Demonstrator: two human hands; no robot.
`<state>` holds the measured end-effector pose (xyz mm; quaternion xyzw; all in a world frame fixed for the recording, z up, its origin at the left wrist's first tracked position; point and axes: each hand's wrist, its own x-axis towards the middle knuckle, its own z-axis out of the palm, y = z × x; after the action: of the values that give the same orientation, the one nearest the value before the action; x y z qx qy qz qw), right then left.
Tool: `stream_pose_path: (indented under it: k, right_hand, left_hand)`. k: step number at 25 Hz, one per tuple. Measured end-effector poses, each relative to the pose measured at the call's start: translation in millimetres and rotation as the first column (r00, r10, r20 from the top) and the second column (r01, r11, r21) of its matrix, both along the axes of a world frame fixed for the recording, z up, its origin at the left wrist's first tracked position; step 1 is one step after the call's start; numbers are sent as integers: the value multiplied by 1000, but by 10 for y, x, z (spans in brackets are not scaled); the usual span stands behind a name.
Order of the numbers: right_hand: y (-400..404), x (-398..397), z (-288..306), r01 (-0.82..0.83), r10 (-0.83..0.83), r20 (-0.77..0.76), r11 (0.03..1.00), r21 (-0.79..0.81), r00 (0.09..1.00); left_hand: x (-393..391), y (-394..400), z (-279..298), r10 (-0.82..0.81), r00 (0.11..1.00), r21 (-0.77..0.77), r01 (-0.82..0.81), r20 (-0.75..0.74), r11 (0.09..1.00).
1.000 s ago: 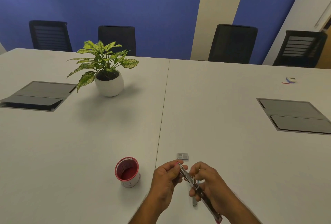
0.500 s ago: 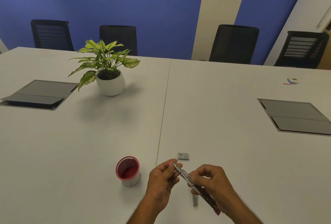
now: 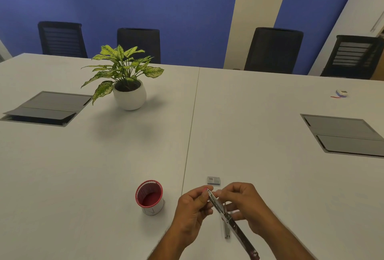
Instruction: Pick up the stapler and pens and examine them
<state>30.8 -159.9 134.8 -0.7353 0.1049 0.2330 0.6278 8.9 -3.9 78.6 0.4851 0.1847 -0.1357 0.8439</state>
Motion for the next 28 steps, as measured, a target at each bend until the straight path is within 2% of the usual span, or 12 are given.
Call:
stream_pose_path:
  k: [7,12,18,28]
  right_hand:
    - [59,80,-10,-10,11,8,999,-49,1000]
    - [40,96,-17,-48,50,42,997,-55,998]
    - [-19,92,-47,-57,57,18,998,-6,998]
    - [-166,5,-70,-42,61,-129,988,145,990]
  left_hand:
    - [2,-2,-6,-63,997,50,60,45,997]
    - [13,-16,8,-44,998,45,42,38,998]
    - [17,-28,8,-47,998,55,45,46,997]
    - [35,-30,-12,-48,996,107,40,76,993]
